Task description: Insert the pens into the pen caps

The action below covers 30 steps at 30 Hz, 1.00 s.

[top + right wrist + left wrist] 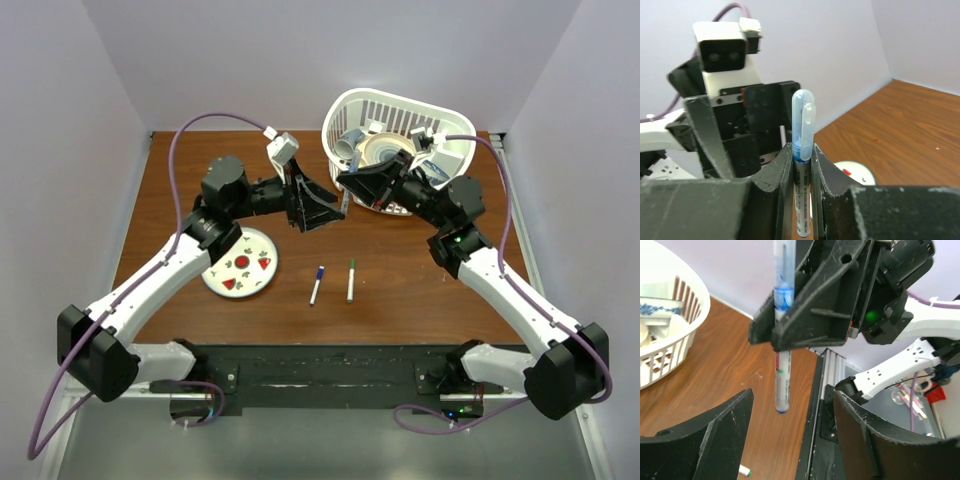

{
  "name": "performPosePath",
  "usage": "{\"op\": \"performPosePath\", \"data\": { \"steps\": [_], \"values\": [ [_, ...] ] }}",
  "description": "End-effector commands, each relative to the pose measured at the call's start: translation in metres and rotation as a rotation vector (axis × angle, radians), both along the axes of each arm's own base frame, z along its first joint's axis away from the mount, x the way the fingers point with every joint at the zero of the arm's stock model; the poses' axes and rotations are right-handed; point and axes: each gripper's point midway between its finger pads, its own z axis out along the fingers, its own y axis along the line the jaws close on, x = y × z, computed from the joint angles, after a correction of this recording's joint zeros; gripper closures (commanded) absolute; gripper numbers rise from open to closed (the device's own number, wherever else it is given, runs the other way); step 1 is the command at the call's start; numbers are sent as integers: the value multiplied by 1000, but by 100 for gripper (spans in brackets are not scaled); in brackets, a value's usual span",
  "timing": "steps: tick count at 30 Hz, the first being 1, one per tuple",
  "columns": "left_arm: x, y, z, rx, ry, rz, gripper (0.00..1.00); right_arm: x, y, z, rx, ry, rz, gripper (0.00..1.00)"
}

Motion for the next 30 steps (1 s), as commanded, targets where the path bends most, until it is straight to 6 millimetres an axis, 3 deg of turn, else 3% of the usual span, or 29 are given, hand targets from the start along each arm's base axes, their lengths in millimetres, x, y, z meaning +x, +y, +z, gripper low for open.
{"op": "performPosePath", "data": {
  "steps": [1,5,8,13,14,15,17,18,21,23,24,26,28,30],
  "values": [
    [-10,-8,29,-122,-78,-107,32,-20,-1,24,76,-60,52,100],
    [-16,-14,37,-183,-51,-172,35,-24,4,19,73,-45,68,100],
    [-15,-23,32,-179,-35,-201,44,-25,5,20,83,-44,75,100],
    [-18,-34,27,-175,-23,-226,48,-28,7,20,92,-42,87,100],
    [-17,-35,27,-174,-29,-229,53,-29,6,20,94,-41,88,100],
    [-17,-36,27,-173,-29,-233,69,-29,6,20,95,-39,88,100],
    [-19,-37,29,-176,-27,-244,84,-31,6,19,96,-40,94,100],
    [-19,-37,32,-184,-34,-245,98,-32,6,19,93,-38,100,100],
    [-24,-37,37,-199,-39,-262,100,-37,7,16,86,-29,120,100],
    [-27,-36,37,-201,-46,-270,100,-38,7,15,77,-14,125,88],
    [-27,-36,37,-202,-50,-270,100,-36,7,10,63,13,123,66],
    [-32,-32,36,-202,-74,-273,100,-39,8,12,62,14,134,50],
    [-35,-30,35,-203,-97,-277,100,-40,8,13,62,26,142,26],
    [-38,-29,33,-201,-108,-287,100,-40,8,18,58,39,141,20]
  ]
}}
